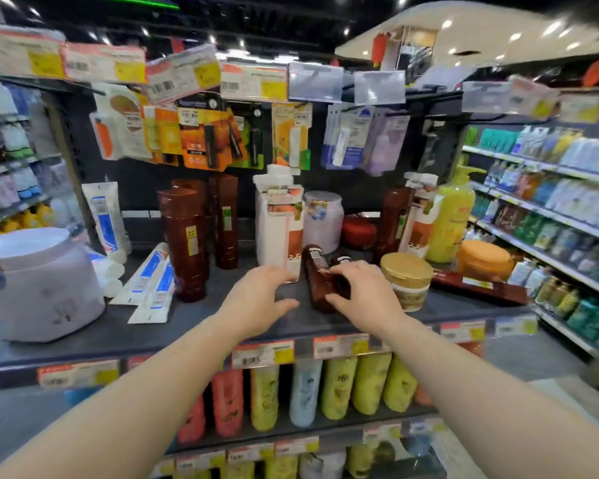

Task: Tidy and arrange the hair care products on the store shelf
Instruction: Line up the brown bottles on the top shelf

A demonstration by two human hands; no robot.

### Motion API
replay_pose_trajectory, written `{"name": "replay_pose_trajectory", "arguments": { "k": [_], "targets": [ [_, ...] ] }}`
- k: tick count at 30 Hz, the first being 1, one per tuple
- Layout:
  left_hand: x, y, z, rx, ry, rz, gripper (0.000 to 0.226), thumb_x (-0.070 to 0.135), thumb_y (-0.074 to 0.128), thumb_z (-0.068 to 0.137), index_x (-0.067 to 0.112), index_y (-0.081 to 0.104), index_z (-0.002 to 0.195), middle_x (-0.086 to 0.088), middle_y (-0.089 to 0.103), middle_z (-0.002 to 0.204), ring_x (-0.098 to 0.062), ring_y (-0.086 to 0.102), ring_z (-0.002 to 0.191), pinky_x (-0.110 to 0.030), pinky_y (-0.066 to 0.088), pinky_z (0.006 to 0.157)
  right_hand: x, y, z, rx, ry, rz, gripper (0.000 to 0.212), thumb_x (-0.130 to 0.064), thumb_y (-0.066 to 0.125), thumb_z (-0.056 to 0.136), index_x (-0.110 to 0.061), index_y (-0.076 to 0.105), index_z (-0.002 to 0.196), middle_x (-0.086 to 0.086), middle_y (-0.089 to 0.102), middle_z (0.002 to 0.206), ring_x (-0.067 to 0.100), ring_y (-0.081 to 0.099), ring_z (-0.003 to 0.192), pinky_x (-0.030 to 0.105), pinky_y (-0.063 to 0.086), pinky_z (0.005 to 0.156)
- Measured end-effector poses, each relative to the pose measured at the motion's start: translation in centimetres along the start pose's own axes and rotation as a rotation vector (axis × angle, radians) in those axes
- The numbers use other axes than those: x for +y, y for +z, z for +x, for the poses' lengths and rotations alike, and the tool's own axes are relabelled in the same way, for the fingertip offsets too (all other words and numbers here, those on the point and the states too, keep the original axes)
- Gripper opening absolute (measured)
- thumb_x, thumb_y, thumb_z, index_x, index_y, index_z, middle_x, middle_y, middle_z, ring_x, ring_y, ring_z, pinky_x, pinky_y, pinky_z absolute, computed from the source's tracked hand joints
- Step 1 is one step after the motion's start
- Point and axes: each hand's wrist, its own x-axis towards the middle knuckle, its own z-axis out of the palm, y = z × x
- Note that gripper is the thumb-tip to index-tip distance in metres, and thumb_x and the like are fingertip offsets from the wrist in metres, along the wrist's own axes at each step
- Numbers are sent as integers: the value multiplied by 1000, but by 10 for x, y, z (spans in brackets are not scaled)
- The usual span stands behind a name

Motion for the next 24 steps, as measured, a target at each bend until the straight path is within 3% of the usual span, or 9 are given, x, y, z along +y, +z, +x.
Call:
{"name": "replay_pose_trajectory", "arguments": {
  "k": [4, 9, 12, 21, 24],
  "targets": [
    [16, 21, 24, -56, 36, 34, 59, 24, 71, 83, 27, 48, 138, 1, 49, 141, -20, 40, 132, -36, 32, 112, 39, -17, 0, 10, 21, -3, 53, -42, 69, 82, -26, 55, 130, 0, 58, 124, 21, 49, 117, 35, 41, 99],
    [20, 34, 46, -155, 135, 127, 76, 8, 69, 83, 29, 34, 147, 2, 33, 153, -18, 30, 140, -23, 19, 112, 50, -21, 7, 11, -35, 42, 52, -40, 69, 83, -25, 54, 131, -1, 58, 126, 19, 49, 119, 32, 40, 100],
    [14, 43, 55, -212, 158, 127, 72, 8, 67, 84, 33, 38, 144, 4, 26, 157, -19, 26, 143, -27, 18, 115, 46, -21, 9, 3, -81, 62, 55, -39, 69, 84, -25, 51, 134, 0, 54, 130, 18, 46, 122, 31, 37, 103],
    [8, 34, 57, -232, 271, 98, 57, 18, 68, 87, 31, 47, 139, 10, 37, 151, -12, 22, 144, -30, 19, 118, 38, -18, 13, -85, -80, 107, 65, -39, 73, 80, -28, 46, 138, -2, 50, 135, 17, 44, 124, 30, 37, 103],
    [11, 14, 48, -158, 255, -91, 54, 21, 68, 86, 33, 50, 136, 22, 42, 138, 7, 27, 132, -12, 20, 110, 34, -21, 15, -162, -80, 149, 76, -40, 77, 75, -29, 40, 141, -3, 47, 140, 17, 42, 128, 33, 37, 107]
  ]
}}
